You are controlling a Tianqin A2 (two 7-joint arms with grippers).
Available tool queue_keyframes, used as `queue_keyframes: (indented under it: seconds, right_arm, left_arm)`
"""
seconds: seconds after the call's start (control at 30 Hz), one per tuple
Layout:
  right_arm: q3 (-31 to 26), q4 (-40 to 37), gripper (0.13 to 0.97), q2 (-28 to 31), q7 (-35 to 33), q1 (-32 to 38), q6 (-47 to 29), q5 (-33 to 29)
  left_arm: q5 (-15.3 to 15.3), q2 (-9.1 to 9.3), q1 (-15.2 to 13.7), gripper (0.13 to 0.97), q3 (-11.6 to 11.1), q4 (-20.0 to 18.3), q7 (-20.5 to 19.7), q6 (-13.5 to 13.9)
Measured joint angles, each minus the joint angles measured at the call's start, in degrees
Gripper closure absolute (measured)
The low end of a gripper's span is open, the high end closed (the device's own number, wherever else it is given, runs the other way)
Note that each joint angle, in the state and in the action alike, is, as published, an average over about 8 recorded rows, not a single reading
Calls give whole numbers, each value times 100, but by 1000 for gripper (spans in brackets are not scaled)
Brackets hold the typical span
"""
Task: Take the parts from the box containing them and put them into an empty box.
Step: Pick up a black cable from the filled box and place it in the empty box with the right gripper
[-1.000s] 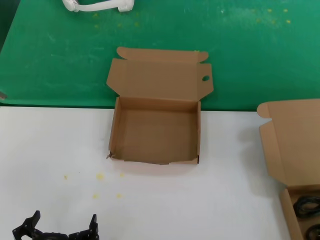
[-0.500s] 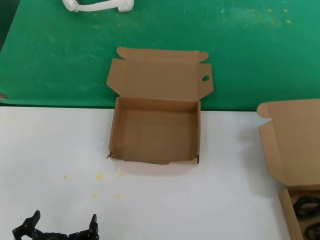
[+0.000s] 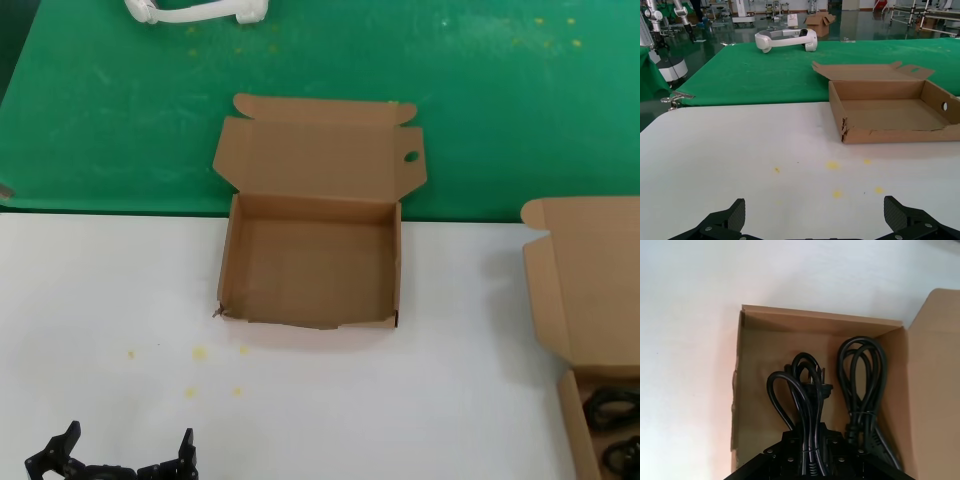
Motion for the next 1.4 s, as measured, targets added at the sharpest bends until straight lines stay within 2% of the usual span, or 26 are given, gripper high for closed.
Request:
queue_keyframes:
  seconds: [0.3, 0.57, 0.73, 1.03, 1.23, 1.4]
  right_arm:
    - [208, 604, 886, 249, 464, -204, 13, -125]
    - [632, 1566, 887, 636, 1333, -542, -27, -224]
    - [781, 2043, 887, 584, 1827, -339, -127, -382]
    - [298, 2236, 887, -523, 1944, 785, -344, -758]
    - [-190, 1968, 888, -1437, 1575, 1355, -295, -841]
    - [-579, 1441, 888, -2199, 1089, 1778, -137, -846]
  left_arm:
    - [0, 0, 0, 132, 0, 0, 0, 0]
    - [0, 0, 0, 132, 0, 0, 0, 0]
    - [0, 0, 0, 132, 0, 0, 0, 0]
    - [0, 0, 0, 132, 0, 0, 0, 0]
    - [0, 0, 0, 132, 0, 0, 0, 0]
    - [0, 0, 0, 132, 0, 0, 0, 0]
